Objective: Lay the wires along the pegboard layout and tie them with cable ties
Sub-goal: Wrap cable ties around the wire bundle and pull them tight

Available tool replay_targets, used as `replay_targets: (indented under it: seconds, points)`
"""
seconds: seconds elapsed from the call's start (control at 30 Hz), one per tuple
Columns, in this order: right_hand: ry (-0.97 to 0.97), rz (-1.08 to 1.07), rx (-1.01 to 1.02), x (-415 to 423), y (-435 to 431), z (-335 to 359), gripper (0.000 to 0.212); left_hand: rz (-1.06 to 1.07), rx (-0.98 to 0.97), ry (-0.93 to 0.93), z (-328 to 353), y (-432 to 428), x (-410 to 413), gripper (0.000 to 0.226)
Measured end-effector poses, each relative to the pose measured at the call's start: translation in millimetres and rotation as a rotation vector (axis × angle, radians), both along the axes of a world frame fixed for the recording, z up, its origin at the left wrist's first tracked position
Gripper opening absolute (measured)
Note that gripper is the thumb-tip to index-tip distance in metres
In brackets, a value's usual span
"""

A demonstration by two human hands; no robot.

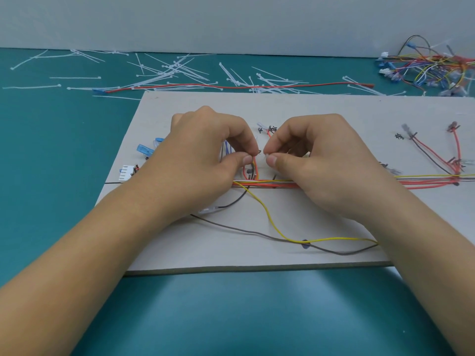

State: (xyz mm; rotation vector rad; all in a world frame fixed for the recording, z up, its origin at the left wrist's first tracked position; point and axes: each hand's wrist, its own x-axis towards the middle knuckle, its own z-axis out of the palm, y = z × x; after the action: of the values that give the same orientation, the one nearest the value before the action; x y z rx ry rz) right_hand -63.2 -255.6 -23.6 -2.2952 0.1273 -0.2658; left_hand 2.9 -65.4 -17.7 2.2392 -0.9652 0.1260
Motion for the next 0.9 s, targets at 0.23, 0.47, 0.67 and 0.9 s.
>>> replay_targets:
  seconds: [0.23,0.47,0.67,0.9]
  points:
    - [0.006,0.0,0.002,0.1,0.5,-0.2,0.013,-0.006,0.009,-0.007,-1.0,-0.6,-0.4,0.015]
    - [0.006,0.02,-0.01,-1.5,2.9,1.7,0.013,-0.019,-0.007,-0.009,-2.3,-0.6,0.3,0.014]
    - [-0.002,0.021,-0.007,-1.6,4.1,1.5,0.011,-0.045,-0.047,-0.004,-5.0,-1.2,3.2,0.014]
    - [-0.044,0.012,-0.01,-0.9,4.5,0.4,0.015,-0.071,-0.12,0.023,-4.8,-2.9,5.4,0.012]
